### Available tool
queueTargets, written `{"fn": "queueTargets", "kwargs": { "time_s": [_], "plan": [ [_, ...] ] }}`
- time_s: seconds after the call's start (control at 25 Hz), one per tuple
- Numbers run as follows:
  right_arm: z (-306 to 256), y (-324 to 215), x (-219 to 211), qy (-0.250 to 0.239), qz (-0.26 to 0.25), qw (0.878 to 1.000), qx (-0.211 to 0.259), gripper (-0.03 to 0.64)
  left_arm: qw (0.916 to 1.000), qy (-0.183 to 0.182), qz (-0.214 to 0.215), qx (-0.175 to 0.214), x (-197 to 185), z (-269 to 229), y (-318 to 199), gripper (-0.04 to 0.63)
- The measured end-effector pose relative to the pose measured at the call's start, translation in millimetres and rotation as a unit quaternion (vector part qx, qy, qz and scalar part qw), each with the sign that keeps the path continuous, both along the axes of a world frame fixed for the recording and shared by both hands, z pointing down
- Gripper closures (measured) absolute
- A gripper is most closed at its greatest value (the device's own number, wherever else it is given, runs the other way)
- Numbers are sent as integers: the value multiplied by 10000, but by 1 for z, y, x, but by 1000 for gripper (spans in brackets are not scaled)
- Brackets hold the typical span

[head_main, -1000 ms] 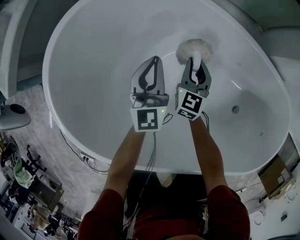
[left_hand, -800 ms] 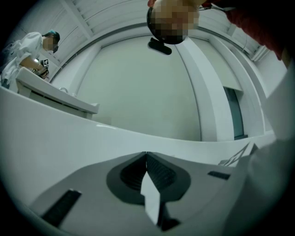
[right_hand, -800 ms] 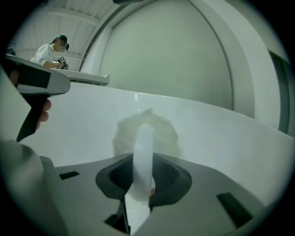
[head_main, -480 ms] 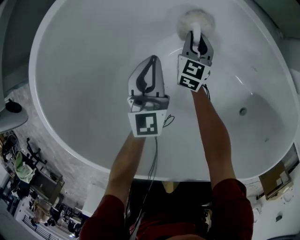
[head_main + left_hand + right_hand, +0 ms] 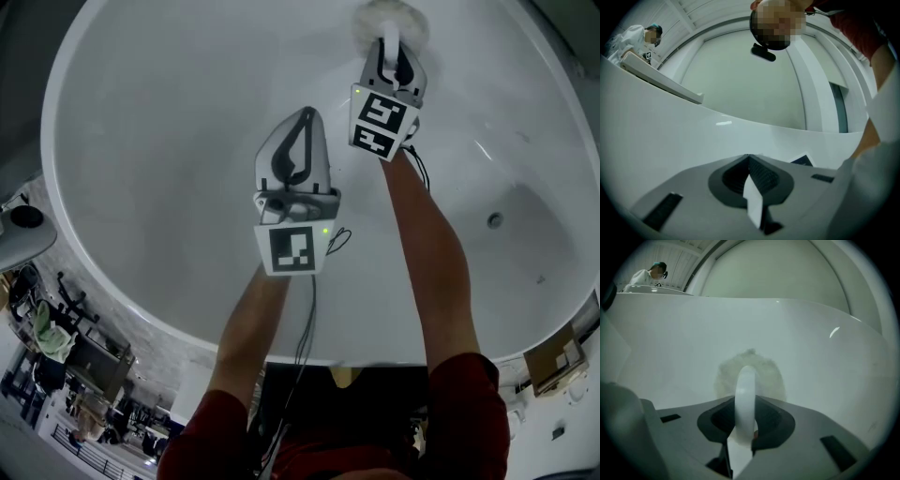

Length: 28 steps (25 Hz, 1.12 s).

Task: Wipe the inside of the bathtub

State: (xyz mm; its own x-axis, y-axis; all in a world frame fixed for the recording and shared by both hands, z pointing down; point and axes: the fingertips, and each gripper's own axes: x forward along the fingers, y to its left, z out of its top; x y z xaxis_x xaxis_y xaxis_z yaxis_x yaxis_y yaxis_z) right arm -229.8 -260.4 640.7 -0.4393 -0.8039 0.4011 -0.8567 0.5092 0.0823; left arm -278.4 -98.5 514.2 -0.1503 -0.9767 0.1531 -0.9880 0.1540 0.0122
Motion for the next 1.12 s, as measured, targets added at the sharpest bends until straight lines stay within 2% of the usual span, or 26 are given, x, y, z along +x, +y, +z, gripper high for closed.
{"fn": "queueTargets", "kwargs": {
  "time_s": [0.24, 0.52, 0.76, 0.96, 1.12],
  "plan": [
    [-4, 2, 3, 34, -204, 9998, 40, 525, 10000, -30, 27, -47, 2, -2, -2, 580],
    [3, 0, 27, 137, -47, 9999, 77, 525, 9997, -120, 233, -5, 13, -1, -9, 580],
    [17, -4, 90, 221, 162, 9996, 90, 525, 9983, -154, 555, -11, 64, 6, -27, 580],
    [14, -9, 199, 80, 635, 9979, -12, 525, 9960, -136, 880, 24, 160, 2, -42, 580],
    [19, -8, 263, 385, 858, 9956, 54, 525, 9935, -109, 1131, 21, 210, 3, -44, 580]
  ]
}}
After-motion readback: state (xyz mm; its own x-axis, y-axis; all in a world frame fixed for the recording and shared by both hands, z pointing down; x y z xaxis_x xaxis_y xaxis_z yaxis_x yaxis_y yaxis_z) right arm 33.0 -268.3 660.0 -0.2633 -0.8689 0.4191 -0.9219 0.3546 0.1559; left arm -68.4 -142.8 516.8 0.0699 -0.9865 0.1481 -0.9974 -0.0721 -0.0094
